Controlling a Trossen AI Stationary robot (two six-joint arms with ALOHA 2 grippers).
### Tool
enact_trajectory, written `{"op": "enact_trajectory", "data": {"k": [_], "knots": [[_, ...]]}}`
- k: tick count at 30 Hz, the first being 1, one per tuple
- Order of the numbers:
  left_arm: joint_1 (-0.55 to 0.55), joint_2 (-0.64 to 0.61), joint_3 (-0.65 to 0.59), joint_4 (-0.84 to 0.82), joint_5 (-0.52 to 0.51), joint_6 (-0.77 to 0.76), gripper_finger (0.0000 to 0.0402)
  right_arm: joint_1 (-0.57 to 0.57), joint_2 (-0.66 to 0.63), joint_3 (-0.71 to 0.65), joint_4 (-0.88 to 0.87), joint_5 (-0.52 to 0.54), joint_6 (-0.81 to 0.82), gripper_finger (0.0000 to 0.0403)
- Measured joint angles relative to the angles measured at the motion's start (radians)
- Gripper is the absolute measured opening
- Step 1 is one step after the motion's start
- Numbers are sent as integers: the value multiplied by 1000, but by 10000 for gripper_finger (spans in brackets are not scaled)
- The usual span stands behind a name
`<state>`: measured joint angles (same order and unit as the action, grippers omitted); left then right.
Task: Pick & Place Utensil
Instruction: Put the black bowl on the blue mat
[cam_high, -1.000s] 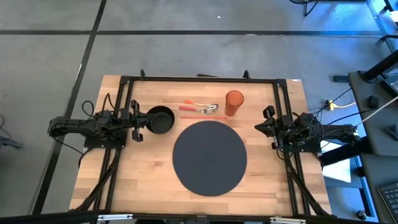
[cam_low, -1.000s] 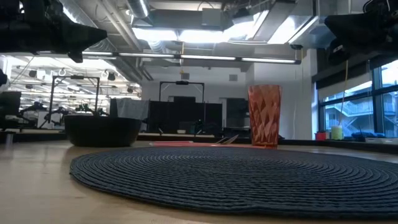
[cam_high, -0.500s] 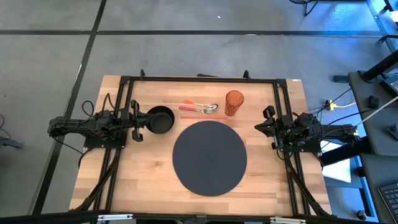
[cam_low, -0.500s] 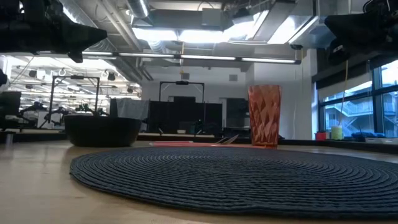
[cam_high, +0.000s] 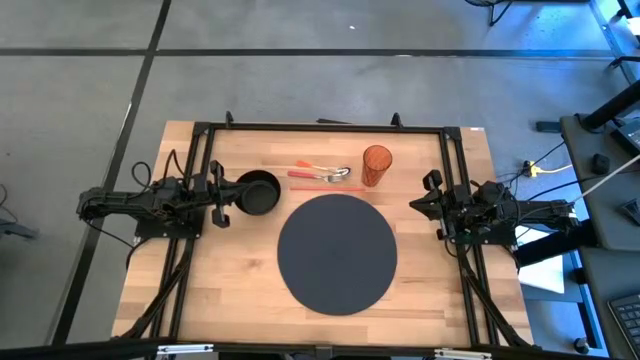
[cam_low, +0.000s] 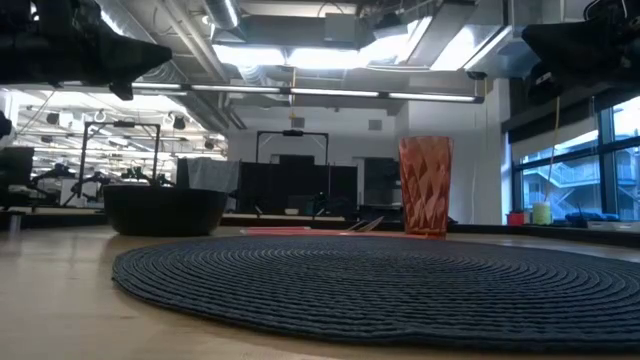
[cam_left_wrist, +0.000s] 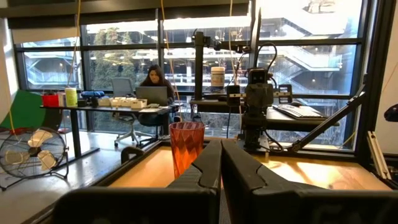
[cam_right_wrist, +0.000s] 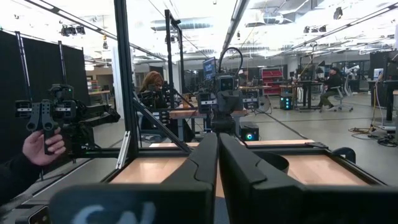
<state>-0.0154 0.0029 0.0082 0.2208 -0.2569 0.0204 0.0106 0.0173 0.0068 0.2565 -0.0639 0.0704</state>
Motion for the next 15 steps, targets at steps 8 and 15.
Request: {"op": "enact_trajectory", "data": {"k": [8,15], "knots": [[0,0,0,1,0,-119,4,0,0,0,0,1,0,17],[0,0,0,-1,13,-219,4,0,0,0,0,0,4,17]]}}
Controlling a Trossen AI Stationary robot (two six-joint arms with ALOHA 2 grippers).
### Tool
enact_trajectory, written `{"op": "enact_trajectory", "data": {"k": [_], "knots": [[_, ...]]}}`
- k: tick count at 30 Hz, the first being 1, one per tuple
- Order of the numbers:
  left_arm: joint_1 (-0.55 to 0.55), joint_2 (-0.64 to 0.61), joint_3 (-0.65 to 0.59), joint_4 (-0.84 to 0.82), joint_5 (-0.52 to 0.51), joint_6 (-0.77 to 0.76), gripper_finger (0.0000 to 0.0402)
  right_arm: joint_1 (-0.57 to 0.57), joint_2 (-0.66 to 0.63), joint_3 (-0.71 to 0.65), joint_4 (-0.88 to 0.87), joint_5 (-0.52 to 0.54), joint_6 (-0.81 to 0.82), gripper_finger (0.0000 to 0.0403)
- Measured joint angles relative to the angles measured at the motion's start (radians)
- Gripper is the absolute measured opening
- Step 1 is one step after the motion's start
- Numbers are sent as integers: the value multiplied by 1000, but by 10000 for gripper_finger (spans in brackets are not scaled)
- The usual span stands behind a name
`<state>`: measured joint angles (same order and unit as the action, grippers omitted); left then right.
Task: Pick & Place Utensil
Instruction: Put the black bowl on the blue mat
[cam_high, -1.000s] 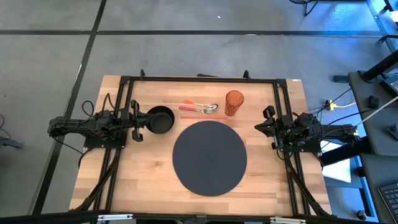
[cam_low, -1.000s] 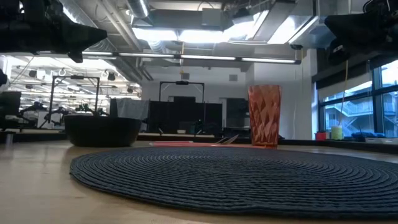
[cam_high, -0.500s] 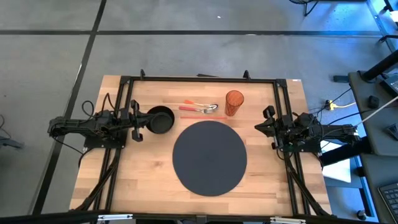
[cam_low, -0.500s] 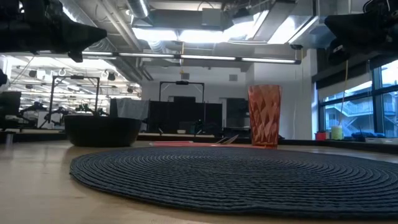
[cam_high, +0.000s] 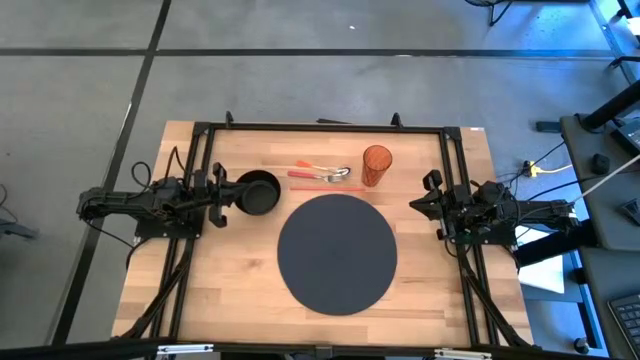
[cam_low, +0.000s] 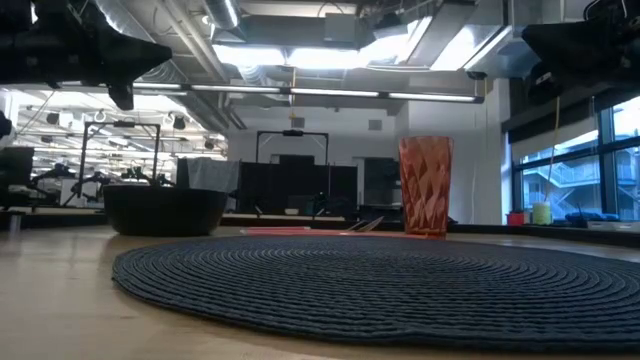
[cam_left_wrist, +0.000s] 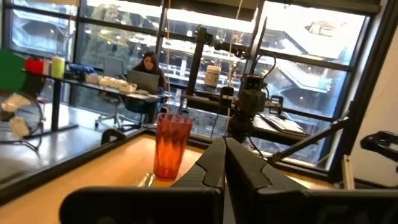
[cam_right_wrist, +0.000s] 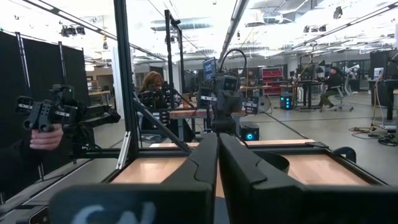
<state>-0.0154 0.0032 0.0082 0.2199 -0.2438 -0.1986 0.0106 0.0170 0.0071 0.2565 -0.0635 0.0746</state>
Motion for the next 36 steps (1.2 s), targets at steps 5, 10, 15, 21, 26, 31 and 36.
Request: {"op": "enact_trajectory", "data": {"k": [5,10,15,21,26,31,36], "knots": [[0,26,81,-79,19,-4,4,0,0,0,0,3,-4,17],[-16,186,240,-273,-29,-32,4,0,0,0,-1,69,-4,17],[-41,451,467,-466,-154,-53,4,0,0,0,-38,97,-1,17],[-56,808,766,-918,-120,-24,3,0,0,0,-68,97,0,17],[-61,1051,868,-1090,-95,-119,3,0,0,0,-68,97,-1,17],[-62,1176,882,-1101,-38,-150,13,0,0,0,-68,100,-4,17],[-62,1233,882,-1106,-15,-195,50,0,0,0,-67,147,-5,17]]}}
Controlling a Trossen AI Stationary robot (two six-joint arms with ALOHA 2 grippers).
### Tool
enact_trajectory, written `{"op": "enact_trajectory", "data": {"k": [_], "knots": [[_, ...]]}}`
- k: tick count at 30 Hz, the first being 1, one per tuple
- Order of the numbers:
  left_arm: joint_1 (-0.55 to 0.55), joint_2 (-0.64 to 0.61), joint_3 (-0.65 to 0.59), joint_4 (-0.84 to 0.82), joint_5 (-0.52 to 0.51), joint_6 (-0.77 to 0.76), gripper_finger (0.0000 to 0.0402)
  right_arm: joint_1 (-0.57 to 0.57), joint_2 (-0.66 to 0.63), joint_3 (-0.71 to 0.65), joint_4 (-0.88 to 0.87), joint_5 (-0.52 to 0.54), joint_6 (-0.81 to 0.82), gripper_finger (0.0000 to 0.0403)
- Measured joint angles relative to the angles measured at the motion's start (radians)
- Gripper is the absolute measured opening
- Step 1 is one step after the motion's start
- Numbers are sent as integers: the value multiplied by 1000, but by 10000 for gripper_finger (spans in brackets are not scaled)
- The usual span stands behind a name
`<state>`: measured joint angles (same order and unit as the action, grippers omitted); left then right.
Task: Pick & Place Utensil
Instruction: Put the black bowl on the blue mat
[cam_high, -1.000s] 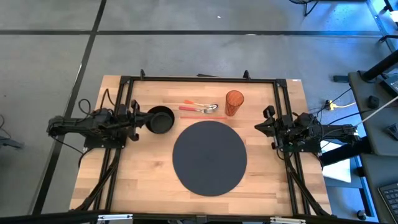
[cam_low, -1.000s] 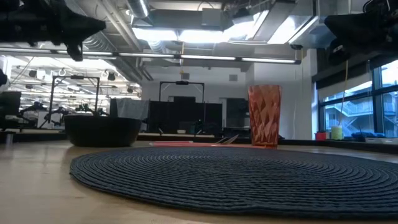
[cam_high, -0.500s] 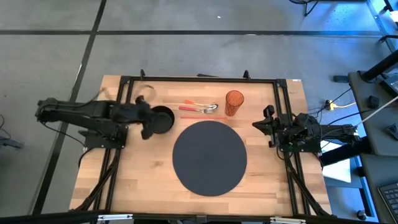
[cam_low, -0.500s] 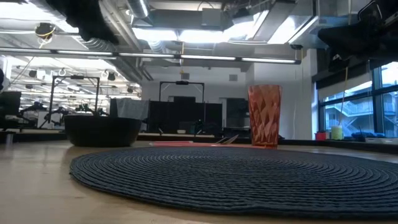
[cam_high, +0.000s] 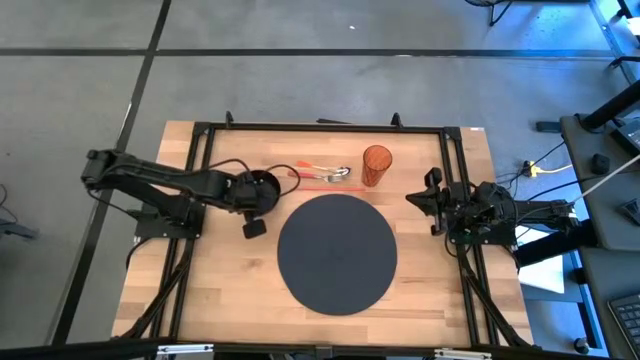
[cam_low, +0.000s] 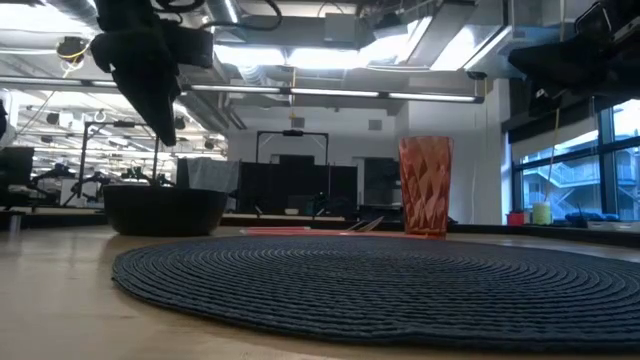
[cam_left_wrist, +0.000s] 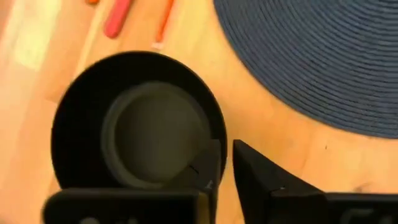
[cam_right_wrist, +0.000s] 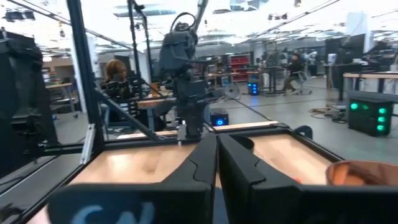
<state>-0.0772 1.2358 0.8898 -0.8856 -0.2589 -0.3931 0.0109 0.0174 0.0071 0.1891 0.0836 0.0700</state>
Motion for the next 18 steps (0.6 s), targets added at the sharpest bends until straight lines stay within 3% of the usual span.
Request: {"op": "enact_trajectory", "data": {"k": [3,8,13,18], "knots": [[1,16,0,0,-13,-4,78,0,0,0,0,3,1,17],[-2,46,0,5,70,46,135,0,0,0,0,0,6,17],[-2,87,0,3,93,7,199,0,0,0,0,-8,33,17],[-2,146,0,7,129,60,241,0,0,0,1,-8,34,17]]}}
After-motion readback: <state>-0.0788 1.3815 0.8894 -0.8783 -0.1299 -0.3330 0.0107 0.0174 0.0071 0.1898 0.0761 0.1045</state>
